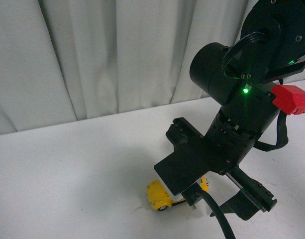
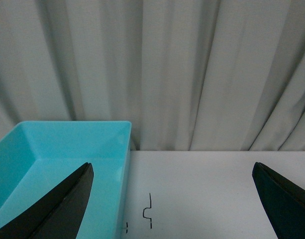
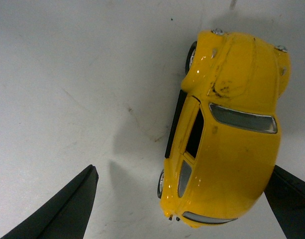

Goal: Wind up and store yellow beetle toy

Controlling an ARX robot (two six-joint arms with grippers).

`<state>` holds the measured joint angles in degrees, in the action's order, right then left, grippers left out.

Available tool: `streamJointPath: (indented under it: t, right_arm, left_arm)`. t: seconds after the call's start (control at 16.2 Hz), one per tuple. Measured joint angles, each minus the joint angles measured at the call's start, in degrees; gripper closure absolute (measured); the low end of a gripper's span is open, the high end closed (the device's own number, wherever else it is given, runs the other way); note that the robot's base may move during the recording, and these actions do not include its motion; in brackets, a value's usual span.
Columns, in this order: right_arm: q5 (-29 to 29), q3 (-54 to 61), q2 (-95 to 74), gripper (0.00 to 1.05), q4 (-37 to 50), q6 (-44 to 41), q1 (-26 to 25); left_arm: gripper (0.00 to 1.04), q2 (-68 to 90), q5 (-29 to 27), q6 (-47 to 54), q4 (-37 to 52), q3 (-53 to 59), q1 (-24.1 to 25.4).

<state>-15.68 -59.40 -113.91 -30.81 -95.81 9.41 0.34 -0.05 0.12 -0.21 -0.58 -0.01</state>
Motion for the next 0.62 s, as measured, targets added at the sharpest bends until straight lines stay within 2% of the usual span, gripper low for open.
streamJointPath:
  t: [0.62]
  right_arm:
    - [0.02, -2.47, -2.43, 0.07, 1.81, 4.02, 1.9]
  left_arm:
    - [0.07, 0.0, 0.0, 0.02, 0.0, 0.0, 0.0]
